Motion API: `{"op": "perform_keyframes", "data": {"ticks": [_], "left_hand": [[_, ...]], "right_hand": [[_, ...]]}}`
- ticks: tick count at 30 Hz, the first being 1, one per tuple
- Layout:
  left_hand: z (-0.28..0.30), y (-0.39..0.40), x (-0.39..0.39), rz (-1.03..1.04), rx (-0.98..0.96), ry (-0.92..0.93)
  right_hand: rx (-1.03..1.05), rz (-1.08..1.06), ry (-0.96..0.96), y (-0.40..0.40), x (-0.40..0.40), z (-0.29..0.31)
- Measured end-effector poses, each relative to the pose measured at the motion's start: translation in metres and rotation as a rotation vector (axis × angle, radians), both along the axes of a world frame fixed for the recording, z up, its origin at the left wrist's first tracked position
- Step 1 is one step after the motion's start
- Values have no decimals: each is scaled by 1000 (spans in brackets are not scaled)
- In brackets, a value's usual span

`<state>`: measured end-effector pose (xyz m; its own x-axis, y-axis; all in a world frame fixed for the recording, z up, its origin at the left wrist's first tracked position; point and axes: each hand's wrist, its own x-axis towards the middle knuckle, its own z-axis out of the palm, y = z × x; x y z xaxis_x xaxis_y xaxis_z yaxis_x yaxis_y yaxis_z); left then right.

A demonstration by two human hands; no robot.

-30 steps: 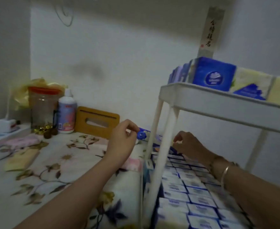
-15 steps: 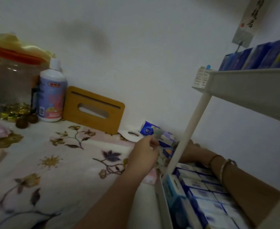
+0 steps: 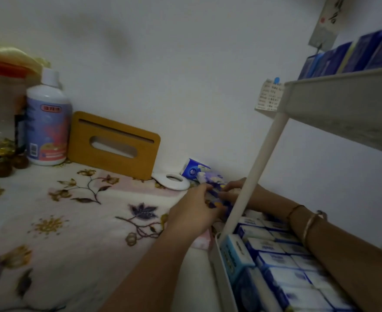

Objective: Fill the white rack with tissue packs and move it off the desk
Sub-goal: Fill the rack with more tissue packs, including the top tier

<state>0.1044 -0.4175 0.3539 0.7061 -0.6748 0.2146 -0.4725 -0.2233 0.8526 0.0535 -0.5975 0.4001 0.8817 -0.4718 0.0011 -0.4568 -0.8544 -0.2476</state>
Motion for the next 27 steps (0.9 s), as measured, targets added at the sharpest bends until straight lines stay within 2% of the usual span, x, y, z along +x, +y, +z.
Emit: {"op": "perform_keyframes", "data": {"ticks": [4,7,8,10,12,13,16,18,24,27], "left_hand": [[-4,-6,3,24,69,-43],[-7,-8,6,48,78,-46],[-7,-8,6,54,87,-60],[-9,-6,5,94,122,-118],[-10,-5,4,121,180,-188],[-10,-5,3,123,196,-201],[-9,-6,2,120,222,-208],[-8,-6,2,140,219,-195],[-5,-3,7,173,57,0],[-5,-4,8,149,-12,20]], "right_hand": [[350,71,-119,16,-2,10],[780,58,-301,25,-10,19],[774,51,-339,24,-9,19],[493,1,-382,16,-5,12],[164,-7,-293,11,-6,9],[112,-5,-215,10,-5,8],[222,68,95,7,-3,1],[177,88,242,3,-1,-5],[39,-35,328,-8,1,-8],[-4,-11,389,-6,8,-9]]}}
